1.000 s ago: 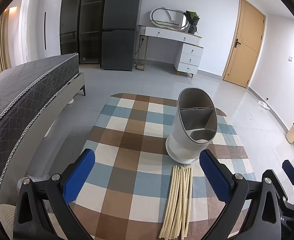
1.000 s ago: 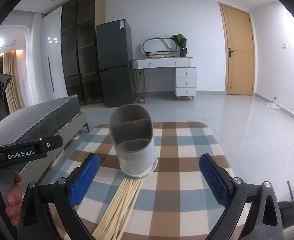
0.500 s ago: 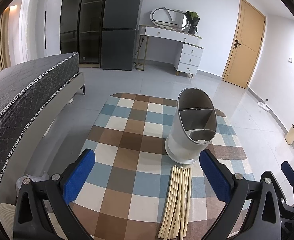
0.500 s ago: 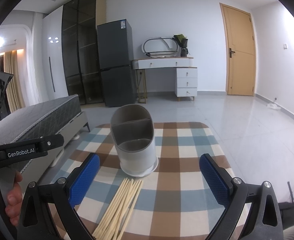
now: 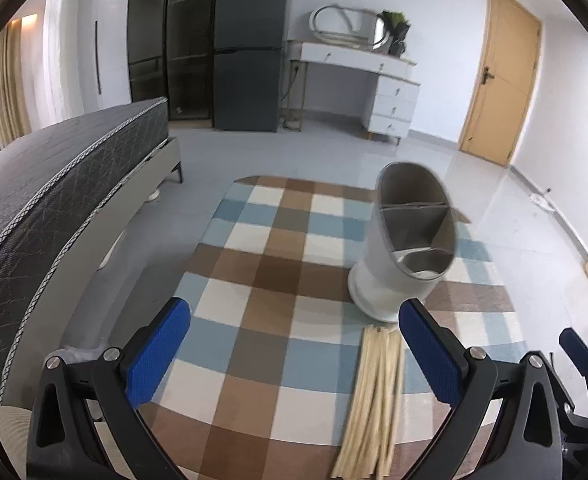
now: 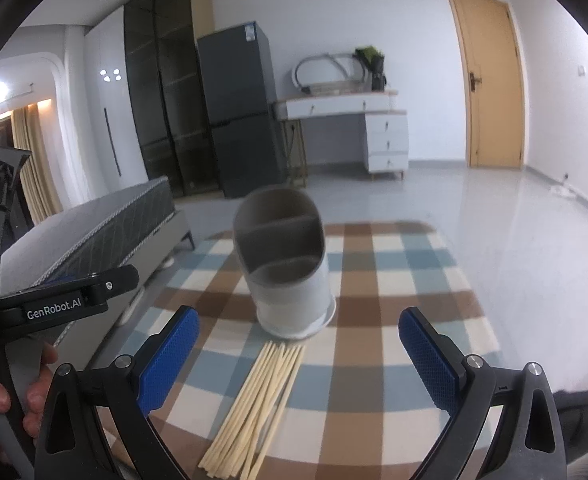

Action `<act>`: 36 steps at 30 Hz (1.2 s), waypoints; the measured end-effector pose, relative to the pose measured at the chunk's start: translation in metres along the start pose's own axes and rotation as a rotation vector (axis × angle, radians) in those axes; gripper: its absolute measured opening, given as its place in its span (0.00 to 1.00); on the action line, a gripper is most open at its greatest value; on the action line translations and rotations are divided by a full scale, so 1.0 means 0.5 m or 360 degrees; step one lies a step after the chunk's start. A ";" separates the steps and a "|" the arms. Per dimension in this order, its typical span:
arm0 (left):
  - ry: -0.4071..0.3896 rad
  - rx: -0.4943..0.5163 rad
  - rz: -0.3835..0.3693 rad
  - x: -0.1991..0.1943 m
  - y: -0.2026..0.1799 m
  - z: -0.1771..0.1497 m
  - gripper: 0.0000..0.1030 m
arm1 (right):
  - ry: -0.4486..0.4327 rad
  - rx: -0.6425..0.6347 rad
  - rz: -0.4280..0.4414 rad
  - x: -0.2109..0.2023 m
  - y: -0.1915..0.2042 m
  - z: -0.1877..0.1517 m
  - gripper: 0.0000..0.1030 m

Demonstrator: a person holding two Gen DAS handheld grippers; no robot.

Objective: Organize utensils
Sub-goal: 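Grasp one wooden stick with the right tool while the left tool lowers toward the sticks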

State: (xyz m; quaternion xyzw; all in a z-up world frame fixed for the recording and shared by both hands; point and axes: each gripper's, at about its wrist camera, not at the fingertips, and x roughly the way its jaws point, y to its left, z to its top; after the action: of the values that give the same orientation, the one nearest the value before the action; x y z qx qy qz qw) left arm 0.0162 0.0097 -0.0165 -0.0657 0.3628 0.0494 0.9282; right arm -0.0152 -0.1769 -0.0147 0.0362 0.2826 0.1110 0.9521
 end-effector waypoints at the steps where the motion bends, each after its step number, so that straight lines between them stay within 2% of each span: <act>1: 0.0014 -0.0012 0.0015 0.006 0.004 0.000 0.99 | 0.0046 0.0012 0.0005 0.014 -0.002 -0.003 0.98; 5: 0.0127 -0.0087 0.0081 0.049 0.029 -0.001 0.99 | 0.0288 0.0051 0.0002 0.084 -0.014 -0.016 0.94; 6: 0.0178 -0.0111 0.0104 0.062 0.035 -0.002 0.99 | 0.0359 0.0057 -0.0014 0.105 -0.017 -0.020 0.90; 8: 0.0296 -0.0172 0.0129 0.092 0.050 -0.005 0.99 | 0.0488 0.0076 -0.0009 0.148 -0.025 -0.031 0.74; 10: 0.0387 -0.0227 0.0124 0.115 0.062 -0.008 0.99 | 0.0626 0.0084 -0.0005 0.196 -0.030 -0.044 0.69; 11: 0.0425 -0.0250 0.0133 0.123 0.066 -0.009 0.99 | 0.0671 0.0070 0.0001 0.214 -0.031 -0.048 0.62; 13: 0.0485 -0.0289 0.0140 0.136 0.074 -0.011 0.99 | 0.0737 0.0028 -0.0014 0.240 -0.028 -0.055 0.58; 19: 0.0625 -0.0355 0.0082 0.164 0.082 -0.011 0.98 | 0.0859 -0.0043 -0.0021 0.313 -0.021 -0.062 0.51; 25: 0.0688 -0.0425 0.0022 0.174 0.095 -0.008 0.98 | 0.0957 -0.0157 -0.0065 0.349 -0.005 -0.077 0.38; 27: 0.0701 -0.0443 0.0018 0.176 0.098 -0.007 0.98 | 0.0984 -0.0175 -0.0081 0.354 -0.006 -0.083 0.30; 33: 0.0732 -0.0451 0.0003 0.182 0.099 -0.007 0.98 | 0.0992 -0.0223 -0.0096 0.346 0.002 -0.084 0.29; 35: 0.0726 -0.0437 0.0011 0.182 0.100 -0.006 0.98 | 0.1009 -0.0249 -0.0140 0.355 0.006 -0.083 0.17; 36: 0.0723 -0.0436 0.0014 0.182 0.101 -0.006 0.98 | 0.1020 -0.0243 -0.0151 0.361 0.004 -0.083 0.16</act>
State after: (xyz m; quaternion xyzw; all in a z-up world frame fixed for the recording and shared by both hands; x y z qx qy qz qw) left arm 0.0737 0.0631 -0.0847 -0.1986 0.5520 0.0862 0.8053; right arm 0.1087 -0.1329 -0.1450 -0.0853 0.5599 0.0931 0.8189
